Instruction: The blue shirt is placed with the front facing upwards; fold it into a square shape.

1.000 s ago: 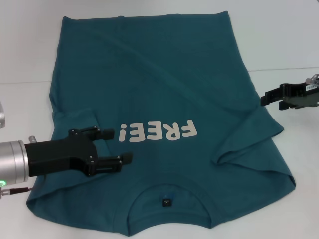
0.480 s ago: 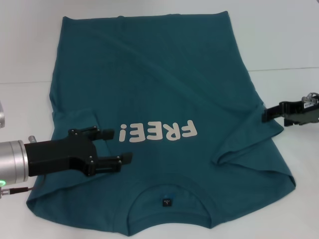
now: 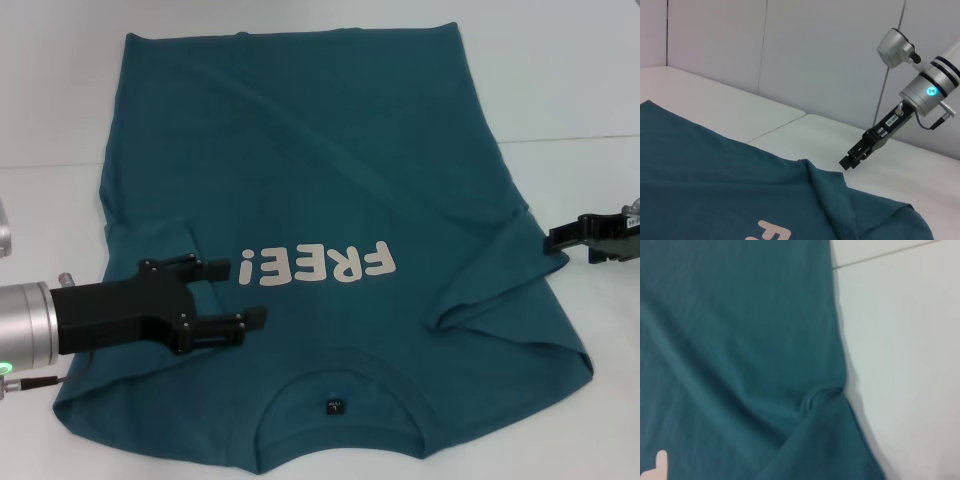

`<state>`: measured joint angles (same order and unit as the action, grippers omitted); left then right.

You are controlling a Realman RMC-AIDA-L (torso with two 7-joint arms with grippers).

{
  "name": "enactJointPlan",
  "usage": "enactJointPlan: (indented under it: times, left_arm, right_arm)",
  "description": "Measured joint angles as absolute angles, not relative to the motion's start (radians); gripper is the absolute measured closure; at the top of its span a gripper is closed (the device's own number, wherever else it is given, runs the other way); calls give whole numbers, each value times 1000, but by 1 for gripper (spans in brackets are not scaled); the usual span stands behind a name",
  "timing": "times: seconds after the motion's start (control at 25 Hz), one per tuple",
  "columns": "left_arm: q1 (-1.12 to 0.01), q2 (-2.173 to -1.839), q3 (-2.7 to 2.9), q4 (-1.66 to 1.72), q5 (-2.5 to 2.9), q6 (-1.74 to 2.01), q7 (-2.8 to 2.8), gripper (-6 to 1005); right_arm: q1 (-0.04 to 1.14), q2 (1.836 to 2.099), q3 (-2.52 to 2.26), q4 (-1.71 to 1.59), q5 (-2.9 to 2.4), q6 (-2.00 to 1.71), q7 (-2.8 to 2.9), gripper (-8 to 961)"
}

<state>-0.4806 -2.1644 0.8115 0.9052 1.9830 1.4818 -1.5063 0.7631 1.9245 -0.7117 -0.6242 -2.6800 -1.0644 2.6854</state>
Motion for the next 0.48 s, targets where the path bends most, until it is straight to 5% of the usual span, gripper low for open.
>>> enactJointPlan:
  times: [0.48]
  left_arm:
    - [-481, -2164, 813, 905, 1984, 1482, -1505, 153]
  right_arm:
    - [770, 1929, -712, -595, -2676, -1027, 2683, 234]
